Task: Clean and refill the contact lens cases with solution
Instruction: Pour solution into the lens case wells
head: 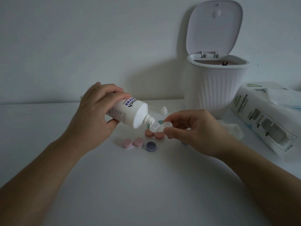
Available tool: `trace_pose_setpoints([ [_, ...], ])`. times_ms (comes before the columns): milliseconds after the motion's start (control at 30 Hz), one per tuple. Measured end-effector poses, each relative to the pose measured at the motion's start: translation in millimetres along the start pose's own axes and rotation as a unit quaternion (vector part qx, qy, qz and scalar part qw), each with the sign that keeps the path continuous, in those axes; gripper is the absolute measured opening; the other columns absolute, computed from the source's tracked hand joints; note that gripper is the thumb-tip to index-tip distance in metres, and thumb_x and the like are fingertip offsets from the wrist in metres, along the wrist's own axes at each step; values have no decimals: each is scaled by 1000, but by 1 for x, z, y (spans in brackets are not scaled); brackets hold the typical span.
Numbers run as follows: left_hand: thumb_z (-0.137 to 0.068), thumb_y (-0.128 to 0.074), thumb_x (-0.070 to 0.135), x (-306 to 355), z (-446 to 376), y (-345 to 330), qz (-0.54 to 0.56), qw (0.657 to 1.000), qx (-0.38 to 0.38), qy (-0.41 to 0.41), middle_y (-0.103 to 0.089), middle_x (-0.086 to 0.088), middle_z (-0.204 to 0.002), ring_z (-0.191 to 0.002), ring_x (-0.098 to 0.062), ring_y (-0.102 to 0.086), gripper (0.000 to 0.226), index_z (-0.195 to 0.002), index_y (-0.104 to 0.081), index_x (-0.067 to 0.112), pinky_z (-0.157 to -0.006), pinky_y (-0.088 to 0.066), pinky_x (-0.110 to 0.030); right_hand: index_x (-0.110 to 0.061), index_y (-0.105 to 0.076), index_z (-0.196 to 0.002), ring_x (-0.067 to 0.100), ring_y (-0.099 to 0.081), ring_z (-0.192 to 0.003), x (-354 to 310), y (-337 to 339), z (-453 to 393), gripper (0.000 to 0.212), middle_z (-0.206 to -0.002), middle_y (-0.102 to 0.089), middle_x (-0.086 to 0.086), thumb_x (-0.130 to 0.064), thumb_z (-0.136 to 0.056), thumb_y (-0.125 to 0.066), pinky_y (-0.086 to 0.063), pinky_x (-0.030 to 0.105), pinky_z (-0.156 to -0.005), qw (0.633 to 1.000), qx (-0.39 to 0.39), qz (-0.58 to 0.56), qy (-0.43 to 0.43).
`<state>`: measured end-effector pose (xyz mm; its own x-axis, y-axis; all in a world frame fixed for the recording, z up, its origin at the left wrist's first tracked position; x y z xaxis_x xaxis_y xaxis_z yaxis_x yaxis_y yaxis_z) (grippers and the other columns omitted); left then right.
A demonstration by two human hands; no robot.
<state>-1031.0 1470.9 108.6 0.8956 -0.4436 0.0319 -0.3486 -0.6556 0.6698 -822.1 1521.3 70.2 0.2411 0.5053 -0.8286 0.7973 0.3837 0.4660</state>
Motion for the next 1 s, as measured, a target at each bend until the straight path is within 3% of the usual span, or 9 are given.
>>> trace_pose_setpoints([
  [267, -60, -85, -13, 1, 0, 2, -14, 1000, 8, 5, -59, -12, -125, -120, -34, -56, 70, -124, -66, 10, -118, -28, -54, -25, -76, -88, -4, -59, -52, 2, 0, 0, 6, -70, -75, -13, -22, -84, -79, -46, 9, -54, 1000, -4, 1, 5],
  [533, -58, -81, -16, 4, -1, 3, -16, 1000, 4, 11, -60, -13, -124, -119, -35, -56, 70, -122, -67, 8, -116, -29, -55, -30, -75, -90, -6, -63, -56, 0, -2, 0, 11, -71, -75, -18, -21, -85, -78, -45, 6, -55, 1000, -16, -6, 21],
  [1000, -60, -78, -16, 7, -3, 4, -33, 999, 0, 12, -60, -15, -123, -119, -39, -57, 67, -122, -69, 7, -119, -26, -51, -18, -76, -87, -7, -63, -55, 4, -6, 0, 5, -68, -74, -16, -13, -87, -77, -43, 2, -55, 999, -24, -39, 19],
])
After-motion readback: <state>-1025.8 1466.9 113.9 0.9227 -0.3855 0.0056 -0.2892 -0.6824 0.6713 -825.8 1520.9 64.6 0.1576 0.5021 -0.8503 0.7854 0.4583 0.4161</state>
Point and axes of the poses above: each hand's wrist, its own z-axis away from the middle knuckle, its own y-axis out of the back of the hand, x = y × z, the point moved 9 cm from there along -z, towards the middle knuckle
